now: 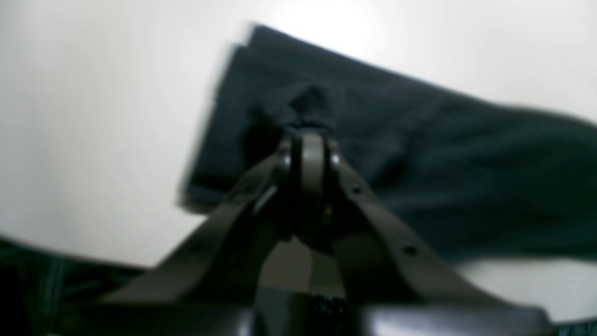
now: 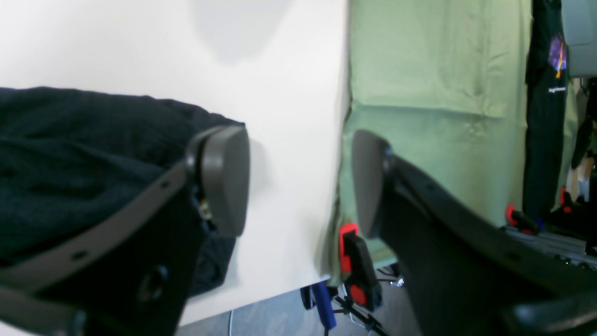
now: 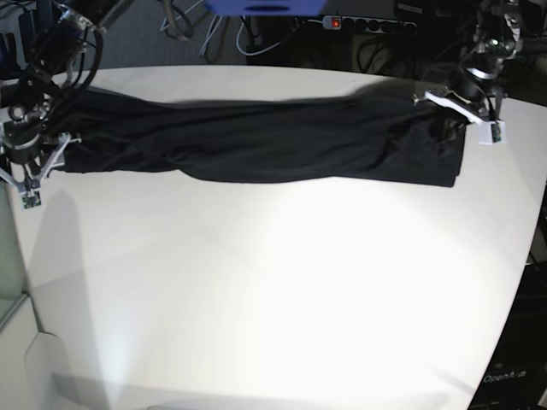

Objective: Fold the T-shirt properly
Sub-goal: 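Move the left gripper back to the band's end and grasp it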

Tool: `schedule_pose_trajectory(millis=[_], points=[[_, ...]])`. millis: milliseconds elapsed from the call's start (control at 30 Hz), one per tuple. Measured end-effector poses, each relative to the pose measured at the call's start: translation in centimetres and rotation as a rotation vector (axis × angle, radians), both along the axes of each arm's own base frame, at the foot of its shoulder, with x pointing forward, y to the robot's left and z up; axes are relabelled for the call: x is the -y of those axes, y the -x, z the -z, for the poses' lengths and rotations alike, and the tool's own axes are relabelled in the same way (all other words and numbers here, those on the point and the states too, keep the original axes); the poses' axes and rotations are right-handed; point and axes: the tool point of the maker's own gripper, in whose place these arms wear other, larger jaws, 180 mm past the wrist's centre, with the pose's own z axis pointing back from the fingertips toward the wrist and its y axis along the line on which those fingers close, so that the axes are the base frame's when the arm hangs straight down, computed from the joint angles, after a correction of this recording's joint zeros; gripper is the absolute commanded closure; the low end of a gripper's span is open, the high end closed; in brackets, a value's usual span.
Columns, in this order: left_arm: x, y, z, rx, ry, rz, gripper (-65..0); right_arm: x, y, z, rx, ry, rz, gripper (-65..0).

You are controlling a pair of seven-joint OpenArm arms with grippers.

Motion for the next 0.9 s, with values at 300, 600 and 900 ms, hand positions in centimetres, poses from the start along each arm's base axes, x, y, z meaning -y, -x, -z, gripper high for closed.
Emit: schedule_pose_trajectory(millis=[300,600,900], points=[[-0.5,0.1,1.1,0.017,0.033,-0.053,0.0,0.0,0.2,0.1,-0.005,0.0,0.0,-32.9],[-2.6,-0.6,-0.8,0.069,-0.001,-0.098,0.0,0.0,0.3,0.2,-0.008,0.001,0.001,-32.9],[-2.1,-1.0,-1.7,0.1,0.01,-0.102,0.0,0.1,0.3,0.2,-0.008,0.0,0.003,-32.9]])
